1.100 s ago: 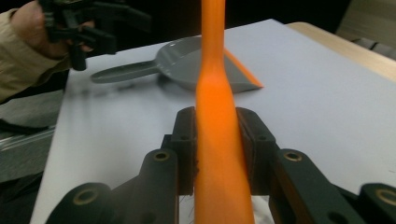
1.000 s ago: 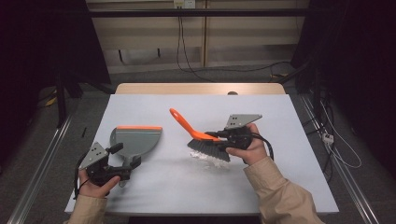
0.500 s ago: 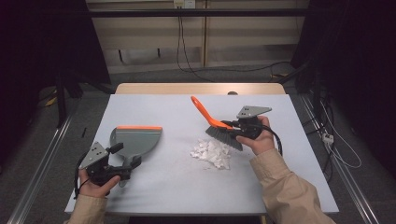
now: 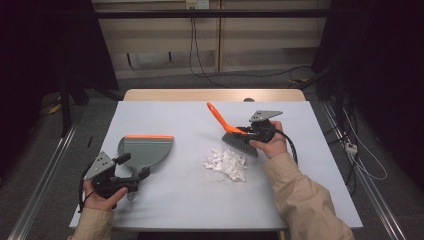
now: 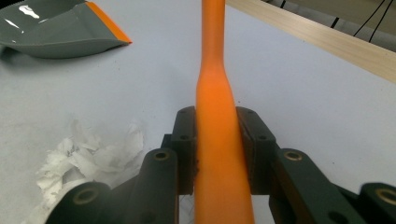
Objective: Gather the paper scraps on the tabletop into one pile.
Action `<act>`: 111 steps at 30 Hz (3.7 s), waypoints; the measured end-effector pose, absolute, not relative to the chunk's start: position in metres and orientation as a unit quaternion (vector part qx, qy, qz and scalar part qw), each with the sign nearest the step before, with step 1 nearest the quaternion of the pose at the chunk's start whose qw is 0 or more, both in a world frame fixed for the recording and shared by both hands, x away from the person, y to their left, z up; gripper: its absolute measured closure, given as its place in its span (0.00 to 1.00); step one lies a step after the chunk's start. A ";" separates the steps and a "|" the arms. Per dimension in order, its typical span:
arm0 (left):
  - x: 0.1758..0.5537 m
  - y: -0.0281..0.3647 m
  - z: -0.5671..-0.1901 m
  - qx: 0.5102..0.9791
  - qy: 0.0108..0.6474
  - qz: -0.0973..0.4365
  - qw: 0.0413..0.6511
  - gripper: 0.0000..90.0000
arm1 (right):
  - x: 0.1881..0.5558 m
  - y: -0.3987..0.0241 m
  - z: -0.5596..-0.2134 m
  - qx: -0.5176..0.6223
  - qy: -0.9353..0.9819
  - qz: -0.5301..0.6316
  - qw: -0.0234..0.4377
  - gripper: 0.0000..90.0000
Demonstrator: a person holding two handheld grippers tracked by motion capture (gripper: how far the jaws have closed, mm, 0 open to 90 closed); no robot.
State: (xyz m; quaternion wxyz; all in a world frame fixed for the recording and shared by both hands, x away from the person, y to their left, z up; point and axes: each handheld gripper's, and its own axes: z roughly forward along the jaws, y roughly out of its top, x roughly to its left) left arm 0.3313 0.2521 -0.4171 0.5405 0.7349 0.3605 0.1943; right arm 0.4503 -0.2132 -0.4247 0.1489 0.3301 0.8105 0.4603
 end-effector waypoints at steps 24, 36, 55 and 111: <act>0.331 0.251 -0.416 0.736 0.360 0.197 0.538 0.09 | 0.458 -0.207 -0.413 0.299 0.851 0.409 0.140 0.79; 0.329 0.254 -0.417 0.734 0.366 0.200 0.535 0.09 | 0.454 -0.183 -0.415 0.207 0.884 0.404 0.114 0.79; 0.329 0.251 -0.417 0.735 0.364 0.199 0.536 0.09 | 0.433 -0.176 -0.410 0.176 0.886 0.416 0.100 0.79; 0.323 0.250 -0.413 0.737 0.339 0.181 0.556 0.09 | 0.349 -0.154 -0.426 0.506 0.711 0.396 0.286 0.79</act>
